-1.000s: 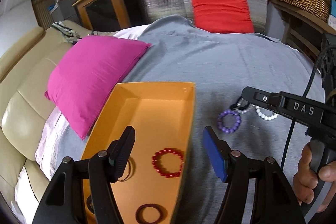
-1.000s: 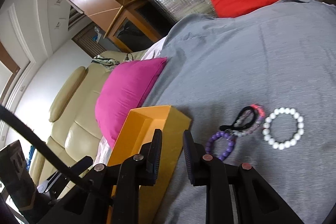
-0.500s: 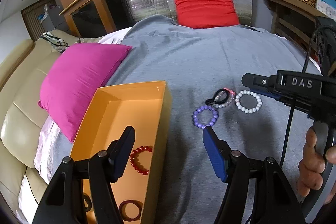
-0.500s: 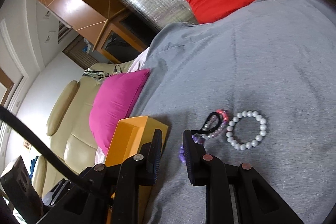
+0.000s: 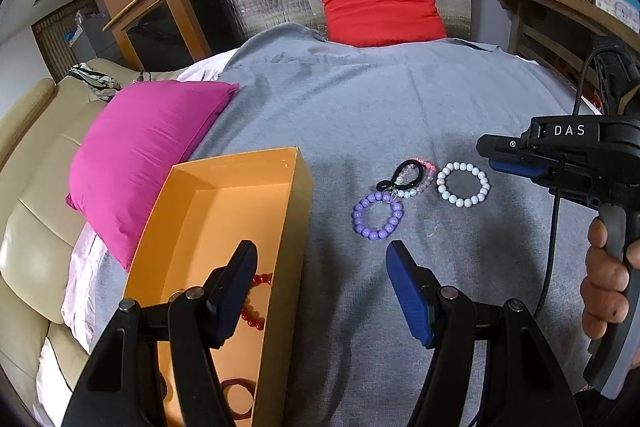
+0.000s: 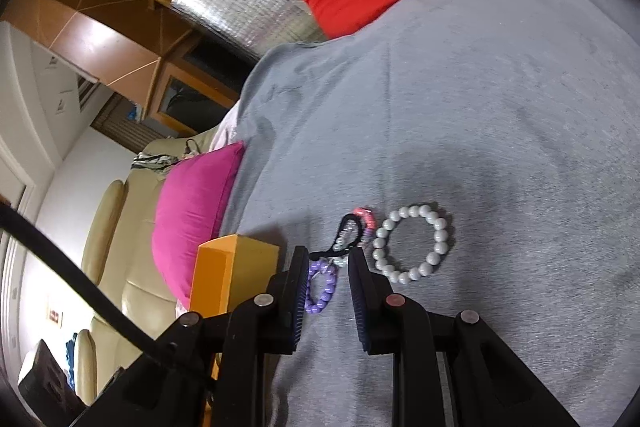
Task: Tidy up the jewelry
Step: 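Move both tools back to the white and black bracelets, then grasp the white bead bracelet with the right tool while the left tool grasps the black hair tie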
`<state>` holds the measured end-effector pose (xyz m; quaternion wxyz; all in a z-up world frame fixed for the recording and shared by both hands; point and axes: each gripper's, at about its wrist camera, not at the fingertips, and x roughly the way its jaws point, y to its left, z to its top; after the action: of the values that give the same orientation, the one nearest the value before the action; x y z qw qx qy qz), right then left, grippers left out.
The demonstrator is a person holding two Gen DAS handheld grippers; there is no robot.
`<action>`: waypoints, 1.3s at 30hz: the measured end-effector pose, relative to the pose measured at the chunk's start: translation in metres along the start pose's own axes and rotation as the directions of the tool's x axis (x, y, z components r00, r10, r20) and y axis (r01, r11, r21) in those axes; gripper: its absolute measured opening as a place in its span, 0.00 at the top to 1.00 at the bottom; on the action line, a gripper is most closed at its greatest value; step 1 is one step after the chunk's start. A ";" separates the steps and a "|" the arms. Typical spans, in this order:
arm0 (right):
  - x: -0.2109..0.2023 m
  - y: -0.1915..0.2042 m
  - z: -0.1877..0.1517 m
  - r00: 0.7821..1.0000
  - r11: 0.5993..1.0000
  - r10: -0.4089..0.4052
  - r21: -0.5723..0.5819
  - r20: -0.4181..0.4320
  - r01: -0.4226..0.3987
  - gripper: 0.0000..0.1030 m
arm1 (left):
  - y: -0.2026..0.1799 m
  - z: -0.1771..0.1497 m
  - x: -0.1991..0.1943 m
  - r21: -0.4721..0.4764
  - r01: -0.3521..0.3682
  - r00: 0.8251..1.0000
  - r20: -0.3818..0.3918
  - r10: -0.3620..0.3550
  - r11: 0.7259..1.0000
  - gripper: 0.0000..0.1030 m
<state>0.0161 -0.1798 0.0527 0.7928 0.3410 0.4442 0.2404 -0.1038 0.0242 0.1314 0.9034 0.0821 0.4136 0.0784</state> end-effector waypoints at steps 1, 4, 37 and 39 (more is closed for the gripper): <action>0.000 -0.002 0.000 1.000 1.000 -0.004 0.007 -0.002 0.004 0.77 | 0.000 0.000 0.001 0.001 0.002 1.000 -0.003 -0.002 1.000 0.34; 0.001 -0.009 0.002 1.000 0.999 -0.023 0.032 -0.008 0.023 0.77 | -0.002 -0.004 0.007 0.001 0.015 1.000 -0.021 -0.015 1.000 0.34; 0.030 -0.048 0.008 0.971 0.966 -0.209 0.133 -0.113 0.223 0.69 | -0.009 0.035 0.088 0.058 0.214 0.969 -0.140 -0.205 0.975 0.34; 0.031 -0.049 0.008 0.970 0.964 -0.215 0.132 -0.114 0.229 0.69 | -0.010 0.043 0.101 0.052 0.240 0.959 -0.166 -0.228 0.969 0.34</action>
<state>0.0426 -0.1931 0.0019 0.7650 0.3333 0.5345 0.1339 -0.0050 0.0317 0.0824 0.8670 0.0585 0.4934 -0.0376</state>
